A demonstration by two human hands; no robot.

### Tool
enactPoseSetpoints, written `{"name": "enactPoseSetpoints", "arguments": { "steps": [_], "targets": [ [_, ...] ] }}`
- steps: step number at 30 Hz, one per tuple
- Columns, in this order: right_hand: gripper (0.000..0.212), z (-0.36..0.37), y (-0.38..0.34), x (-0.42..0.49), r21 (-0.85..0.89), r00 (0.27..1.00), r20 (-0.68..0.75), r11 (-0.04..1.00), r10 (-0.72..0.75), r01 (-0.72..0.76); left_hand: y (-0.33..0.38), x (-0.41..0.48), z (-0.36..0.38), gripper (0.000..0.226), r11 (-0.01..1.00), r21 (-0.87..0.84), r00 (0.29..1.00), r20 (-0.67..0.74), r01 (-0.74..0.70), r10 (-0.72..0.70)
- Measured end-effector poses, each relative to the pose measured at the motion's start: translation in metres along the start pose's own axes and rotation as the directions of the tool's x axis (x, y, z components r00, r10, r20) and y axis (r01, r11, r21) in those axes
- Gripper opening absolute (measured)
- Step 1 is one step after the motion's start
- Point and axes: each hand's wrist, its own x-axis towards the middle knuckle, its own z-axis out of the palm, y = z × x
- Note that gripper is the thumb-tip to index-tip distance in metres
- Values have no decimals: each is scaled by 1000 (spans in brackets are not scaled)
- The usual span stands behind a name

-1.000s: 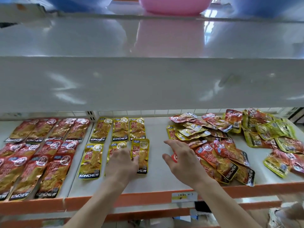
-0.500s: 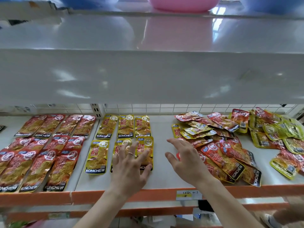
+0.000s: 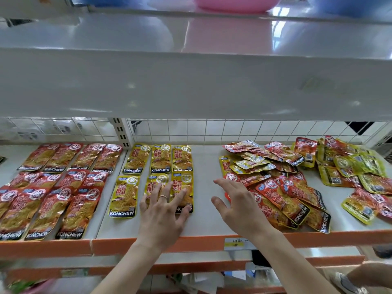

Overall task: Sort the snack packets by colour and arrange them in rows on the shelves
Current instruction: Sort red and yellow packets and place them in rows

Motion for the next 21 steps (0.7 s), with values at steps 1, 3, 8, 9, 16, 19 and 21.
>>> {"name": "enactPoseSetpoints", "arguments": {
  "steps": [1,3,8,9,16,19,21],
  "targets": [
    [51,0,1,-1,-5,1000,-4,1000,-5,5,0,0,1,56,1000,2,1000,-2,-2,2],
    [52,-1,2,-4,-20,1000,-11,1000,-19,19,0,-1,1,56,1000,7,1000,-6,-14,14],
    [52,-8,10,-13,-55,998,-50,998,-38,36,6,-3,-2,59,999,-19,997,-65,-49,48],
    [52,-10,12,-15,-61,997,-63,998,-37,33,10,-4,-2,59,998,-35,995,-80,-61,58],
    [52,-29,17,-33,-69,984,-173,996,49,-62,44,2,-7,57,957,-105,958,-133,-270,255],
    [52,-41,19,-44,-80,969,-219,988,112,-132,59,13,-12,61,933,-159,944,-119,-323,306],
    [51,-50,21,-53,-84,956,-247,979,159,-185,70,18,-16,61,914,-194,933,-115,-357,340]
  ]
}}
